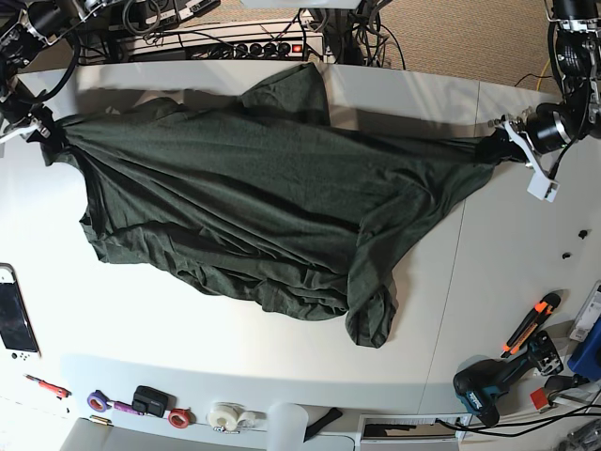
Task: Layout the t-shirt on the table in an organized manner, then fold the t-shirt properly
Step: 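Pull the shirt taut between both grippers, then release the left gripper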
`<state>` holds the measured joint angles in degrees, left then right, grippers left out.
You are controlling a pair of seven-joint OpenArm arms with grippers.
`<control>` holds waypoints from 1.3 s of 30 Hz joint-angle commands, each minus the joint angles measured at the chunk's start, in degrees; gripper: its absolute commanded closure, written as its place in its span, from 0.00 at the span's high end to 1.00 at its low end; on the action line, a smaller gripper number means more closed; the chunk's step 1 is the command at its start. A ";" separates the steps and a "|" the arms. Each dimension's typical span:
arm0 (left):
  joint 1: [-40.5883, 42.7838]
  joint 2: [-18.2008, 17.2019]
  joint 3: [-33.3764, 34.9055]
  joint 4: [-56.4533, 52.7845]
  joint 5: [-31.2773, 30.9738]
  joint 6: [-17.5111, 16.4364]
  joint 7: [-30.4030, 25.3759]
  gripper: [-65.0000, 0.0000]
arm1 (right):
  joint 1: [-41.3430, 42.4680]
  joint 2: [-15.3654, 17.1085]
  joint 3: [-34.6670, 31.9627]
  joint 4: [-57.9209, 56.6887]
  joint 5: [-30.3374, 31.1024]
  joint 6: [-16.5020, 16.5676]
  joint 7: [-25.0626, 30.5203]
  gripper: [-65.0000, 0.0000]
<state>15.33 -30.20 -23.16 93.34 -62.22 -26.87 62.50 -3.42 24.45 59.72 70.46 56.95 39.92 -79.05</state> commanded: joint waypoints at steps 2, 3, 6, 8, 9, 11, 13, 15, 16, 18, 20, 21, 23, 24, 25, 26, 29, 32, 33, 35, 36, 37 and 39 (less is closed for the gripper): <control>-0.57 -1.22 -0.50 0.79 -0.87 -0.20 -1.03 0.00 | 0.42 1.88 0.33 1.03 0.85 0.08 5.60 0.00; -0.57 -1.20 -0.50 0.79 -0.87 -0.20 -1.05 0.00 | 0.44 1.88 0.33 1.03 -0.17 0.08 8.28 0.00; -0.57 -1.03 -0.50 0.79 -0.85 -0.20 -1.68 0.00 | 1.97 1.88 0.24 1.03 -6.05 0.08 13.75 0.00; -0.57 -0.94 -0.50 0.79 -0.85 -0.22 -2.49 0.00 | 3.89 1.88 0.22 1.03 -9.33 -0.81 13.90 0.00; -0.59 -0.92 -0.50 0.79 -0.85 -0.22 -2.56 0.00 | 4.76 1.86 0.22 1.03 -10.62 -0.87 13.90 0.00; -0.59 -0.94 -0.50 0.79 -0.74 -0.22 -2.51 0.00 | 6.03 1.88 -0.15 1.03 -12.09 -1.22 13.94 0.00; -0.57 -0.94 -0.50 0.79 -0.39 -0.24 -2.51 0.00 | 6.45 1.88 -1.27 1.03 -12.72 -2.56 13.94 0.00; -0.59 -0.94 -0.50 0.76 -0.39 -0.24 -2.58 0.00 | 6.43 1.81 -3.26 1.03 -14.84 -4.59 13.97 0.00; -0.59 -0.94 -0.50 0.76 -0.37 -0.24 -2.95 0.00 | 6.40 1.70 -4.48 1.01 -16.61 -6.05 13.97 0.00; -0.63 -0.92 -0.50 0.76 0.59 -0.22 -3.80 0.00 | 6.40 1.49 -7.23 1.01 -20.90 -9.22 14.32 0.00; -0.74 -0.94 -0.50 0.76 2.91 -0.20 -5.44 0.00 | 6.40 0.76 -9.73 1.01 -24.98 -12.44 16.09 0.00; -0.74 -0.94 -0.50 0.76 3.80 -0.20 -6.23 0.00 | 6.40 0.33 -10.82 1.01 -26.71 -13.84 17.33 0.00; -0.74 -0.94 -0.50 0.76 5.31 -0.17 -7.63 0.00 | 6.43 -0.72 -12.79 1.01 -29.73 -16.72 20.11 0.00; -0.79 -0.92 -0.50 0.76 5.68 -0.04 -7.93 0.00 | 6.45 -1.14 -13.64 1.01 -30.71 -17.99 21.14 0.00; -0.87 -0.92 -0.50 0.76 5.70 0.02 -8.00 0.00 | 6.45 -1.55 -14.49 1.01 -31.52 -18.99 21.86 0.00; -0.90 -0.92 -0.50 0.72 5.70 0.02 -7.98 0.00 | 6.45 -1.92 -15.19 1.01 -32.13 -19.58 22.36 0.00; -0.90 -0.92 -0.50 0.72 5.70 0.02 -8.02 0.00 | 6.45 -2.56 -16.46 1.01 -34.40 -21.00 22.51 0.00; -0.90 -0.92 -0.50 0.72 5.75 0.02 -7.91 0.00 | 6.43 -2.69 -16.48 1.01 -36.11 -21.79 22.49 0.00; -0.87 -0.94 -0.50 0.72 5.95 0.02 -7.65 0.00 | 6.43 -2.64 -16.41 1.01 -36.76 -21.81 22.53 0.00; -0.87 -0.94 -0.50 0.72 7.43 0.02 -7.28 0.00 | 6.43 -2.69 -16.09 1.01 -37.33 -21.79 22.51 0.00; -0.87 -0.94 -0.50 0.72 8.22 0.02 -7.23 0.00 | 6.40 -2.64 -16.06 1.01 -37.35 -21.79 22.49 0.00; -0.87 -0.94 -0.50 0.72 8.28 0.02 -7.26 0.00 | 6.40 -2.67 -16.06 1.01 -37.33 -21.77 22.49 0.00; -0.87 -0.94 -0.50 0.72 8.26 0.00 -7.26 0.00 | 6.43 -2.69 -16.13 1.01 -37.29 -21.75 22.45 0.00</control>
<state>14.87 -29.87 -22.98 93.34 -54.22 -27.07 56.10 3.03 20.88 43.38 71.26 22.52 19.29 -55.44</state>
